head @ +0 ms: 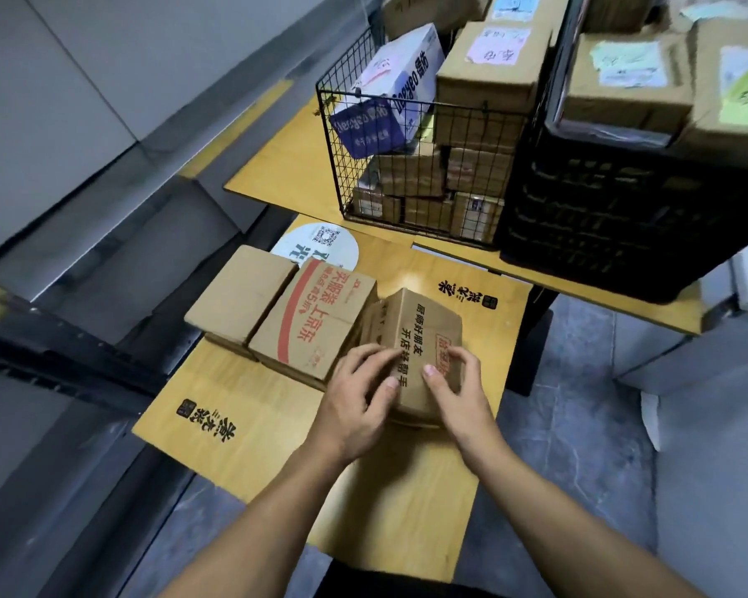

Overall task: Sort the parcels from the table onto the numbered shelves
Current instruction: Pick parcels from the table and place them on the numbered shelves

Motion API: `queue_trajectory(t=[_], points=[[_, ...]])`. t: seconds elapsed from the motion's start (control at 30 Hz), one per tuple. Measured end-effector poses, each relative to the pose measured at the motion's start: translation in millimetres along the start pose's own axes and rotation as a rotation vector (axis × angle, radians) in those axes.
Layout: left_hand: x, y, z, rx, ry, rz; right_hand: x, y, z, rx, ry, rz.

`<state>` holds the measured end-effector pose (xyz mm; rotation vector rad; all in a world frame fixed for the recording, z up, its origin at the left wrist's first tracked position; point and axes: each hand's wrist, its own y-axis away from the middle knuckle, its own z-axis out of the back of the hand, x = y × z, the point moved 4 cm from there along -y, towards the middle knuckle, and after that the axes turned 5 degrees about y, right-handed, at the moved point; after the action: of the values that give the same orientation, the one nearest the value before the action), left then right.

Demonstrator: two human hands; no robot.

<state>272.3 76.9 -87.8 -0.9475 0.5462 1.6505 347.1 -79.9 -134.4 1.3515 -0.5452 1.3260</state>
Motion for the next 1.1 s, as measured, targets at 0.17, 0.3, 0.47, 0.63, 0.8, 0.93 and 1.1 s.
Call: queue_trajectory(t=[0.17, 0.3, 0.47, 0.63, 0.8, 0.93, 1.1], points=[[-9.6, 9.6, -1.4, -0.207, 0.061, 0.059, 0.8, 7.3, 21.7, 0.045, -0.053, 0.100], [-8.9, 22.9, -11.0, -0.189, 0.011, 0.139, 3.8, 16.7, 31.1, 0.088, -0.065, 0.175], [-16.1, 38.6, -13.8, -0.160, 0.057, 0.166, 4.4, 27.3, 37.3, 0.157, -0.095, 0.237], [-30.7, 49.1, -6.2, -0.241, 0.091, 0.165, 5.9, 40.4, 32.6, 0.163, 0.087, 0.259], [-35.8, 64.2, -2.2, -0.263, 0.063, 0.132, 20.5, 51.6, 30.2, 0.164, 0.084, 0.214], [-43.6, 70.0, 2.6, -0.290, 0.068, 0.093, 29.1, 65.1, 23.5, 0.216, -0.021, 0.262], [-40.7, 77.3, 15.2, -0.357, 0.328, 0.063, 29.3, 68.3, 32.2, 0.187, -0.146, 0.266]])
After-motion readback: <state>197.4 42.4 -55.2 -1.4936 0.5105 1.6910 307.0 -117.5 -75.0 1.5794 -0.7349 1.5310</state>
